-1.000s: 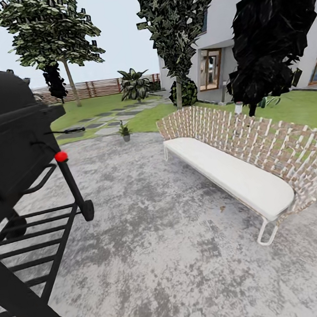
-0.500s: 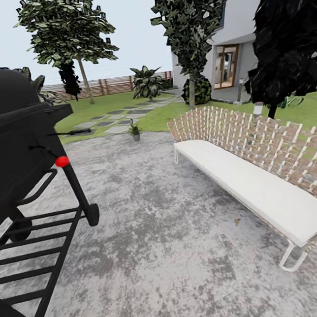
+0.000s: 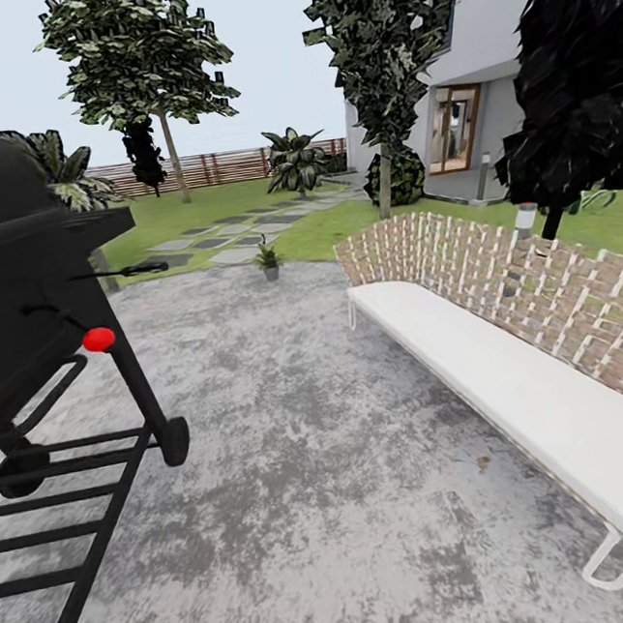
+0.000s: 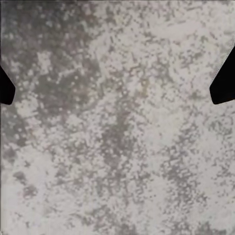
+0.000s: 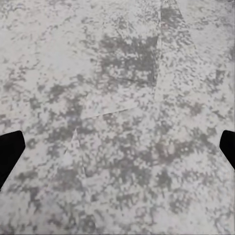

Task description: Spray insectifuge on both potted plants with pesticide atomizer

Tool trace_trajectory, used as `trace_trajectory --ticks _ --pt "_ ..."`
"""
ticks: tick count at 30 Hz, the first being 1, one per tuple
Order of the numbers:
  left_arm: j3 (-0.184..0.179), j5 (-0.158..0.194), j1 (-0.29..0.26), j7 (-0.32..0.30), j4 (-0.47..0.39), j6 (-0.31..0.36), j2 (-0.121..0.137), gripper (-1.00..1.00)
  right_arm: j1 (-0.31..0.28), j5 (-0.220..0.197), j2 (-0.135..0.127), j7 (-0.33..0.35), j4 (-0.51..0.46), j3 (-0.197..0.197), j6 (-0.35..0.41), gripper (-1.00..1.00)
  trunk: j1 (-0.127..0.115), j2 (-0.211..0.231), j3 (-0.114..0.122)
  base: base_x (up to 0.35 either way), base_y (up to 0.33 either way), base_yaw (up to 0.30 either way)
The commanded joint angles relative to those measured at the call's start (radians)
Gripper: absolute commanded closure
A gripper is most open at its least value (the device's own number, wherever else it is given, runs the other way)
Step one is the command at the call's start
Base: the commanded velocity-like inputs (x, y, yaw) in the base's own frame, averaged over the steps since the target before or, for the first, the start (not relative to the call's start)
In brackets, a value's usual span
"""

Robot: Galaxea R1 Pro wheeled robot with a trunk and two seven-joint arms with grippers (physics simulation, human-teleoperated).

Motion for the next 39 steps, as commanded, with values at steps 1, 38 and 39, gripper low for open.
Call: trace_trajectory --ticks 1,38,39 --pt "-0.001 -0.003 -0.001 -0.001 0.001 -0.004 0.000 -1.00 -0.001 0.001 0.000 0.002 0.001 0.001 -0.003 -1.00 0.000 0.000 -0.001 0.339 -0.037 0.000" --pt "-0.002 -0.003 -0.001 -0.001 0.001 -0.003 -0.001 -1.00 -0.001 0.002 0.000 0.002 0.002 0.001 -0.002 -1.00 0.000 0.000 -0.001 0.339 -0.018 0.057" --pt "-0.002 -0.003 -0.001 -0.001 0.001 -0.003 -0.001 -1.00 -0.001 0.002 0.000 0.002 0.002 0.000 -0.002 -1.00 0.000 0.000 -0.001 0.339 -0.077 0.000"
